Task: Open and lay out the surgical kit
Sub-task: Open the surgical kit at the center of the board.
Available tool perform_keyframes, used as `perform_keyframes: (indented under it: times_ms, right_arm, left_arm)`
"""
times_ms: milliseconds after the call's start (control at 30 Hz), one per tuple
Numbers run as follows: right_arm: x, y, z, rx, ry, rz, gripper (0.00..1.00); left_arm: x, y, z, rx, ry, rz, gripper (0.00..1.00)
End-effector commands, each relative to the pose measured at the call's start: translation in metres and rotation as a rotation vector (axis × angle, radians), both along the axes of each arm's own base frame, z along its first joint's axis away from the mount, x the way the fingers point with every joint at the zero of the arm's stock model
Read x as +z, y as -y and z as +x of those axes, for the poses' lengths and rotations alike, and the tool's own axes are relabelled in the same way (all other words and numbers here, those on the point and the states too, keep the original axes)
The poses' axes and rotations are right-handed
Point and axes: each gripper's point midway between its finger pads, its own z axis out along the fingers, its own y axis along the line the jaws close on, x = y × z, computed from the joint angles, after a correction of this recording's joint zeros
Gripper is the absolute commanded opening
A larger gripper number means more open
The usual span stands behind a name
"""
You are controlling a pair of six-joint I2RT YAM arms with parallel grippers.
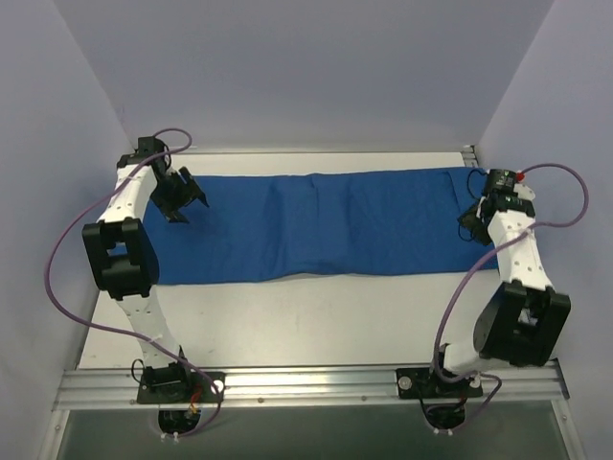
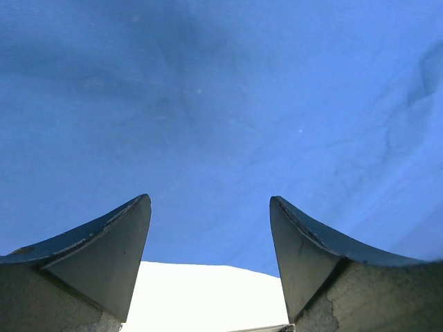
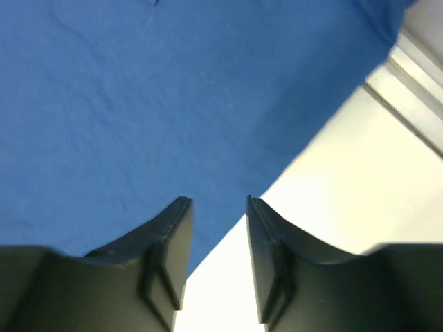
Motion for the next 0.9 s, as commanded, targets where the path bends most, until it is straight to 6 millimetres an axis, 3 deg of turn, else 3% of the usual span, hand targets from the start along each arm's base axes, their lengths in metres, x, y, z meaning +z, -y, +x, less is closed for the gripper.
perform_keyframes:
  times_ms: [0, 67, 100, 133, 167, 200, 233, 267, 300, 367, 400, 467, 867]
  right_arm:
    - [-0.015, 0.002, 0.052, 0.055, 0.023, 0.054, 0.46]
    - [-0.013, 0.016, 0.076, 0.044, 0.043, 0.011, 0.57]
    - [-0.029, 0.020, 0.088, 0.054, 0.014, 0.008, 0.60]
    - [-0.018, 0.027, 0.109, 0.062, 0.050, -0.012, 0.63]
    - [-0.019, 0.032, 0.119, 0.076, 0.047, -0.027, 0.64]
    - [-0.039, 0.036, 0.128, 0.079, 0.007, -0.023, 0.64]
    - [-0.030, 0.040, 0.146, 0.085, 0.037, -0.034, 0.64]
    - [-0.035, 0.043, 0.150, 0.091, 0.020, -0.037, 0.64]
    - [-0.051, 0.048, 0.154, 0.078, -0.020, -0.046, 0.63]
    - [-0.047, 0.055, 0.167, 0.067, -0.011, -0.062, 0.63]
    - [-0.059, 0.059, 0.169, 0.068, -0.042, -0.075, 0.62]
    - [-0.058, 0.064, 0.174, 0.071, -0.053, -0.092, 0.61]
    - [-0.097, 0.072, 0.171, 0.144, -0.164, -0.149, 0.59]
  left_arm:
    - [0.024, 0.012, 0.005, -0.032, 0.086, -0.020, 0.79]
    - [0.026, 0.015, 0.003, -0.046, 0.089, -0.018, 0.79]
    - [0.026, 0.019, 0.002, -0.061, 0.092, -0.024, 0.79]
    - [0.025, 0.022, 0.002, -0.069, 0.096, -0.027, 0.79]
    - [0.027, 0.023, 0.002, -0.075, 0.104, -0.027, 0.79]
    - [0.027, 0.026, 0.003, -0.093, 0.112, -0.022, 0.79]
    - [0.027, 0.026, 0.004, -0.099, 0.116, -0.018, 0.79]
    - [0.028, 0.026, 0.005, -0.104, 0.120, -0.013, 0.79]
    - [0.027, 0.026, 0.005, -0.109, 0.120, -0.010, 0.79]
    - [0.028, 0.023, 0.008, -0.112, 0.120, 0.002, 0.79]
    - [0.028, 0.023, 0.009, -0.114, 0.119, 0.008, 0.79]
    - [0.025, 0.022, 0.010, -0.112, 0.111, 0.008, 0.79]
    - [0.014, 0.021, 0.012, -0.105, 0.082, 0.010, 0.79]
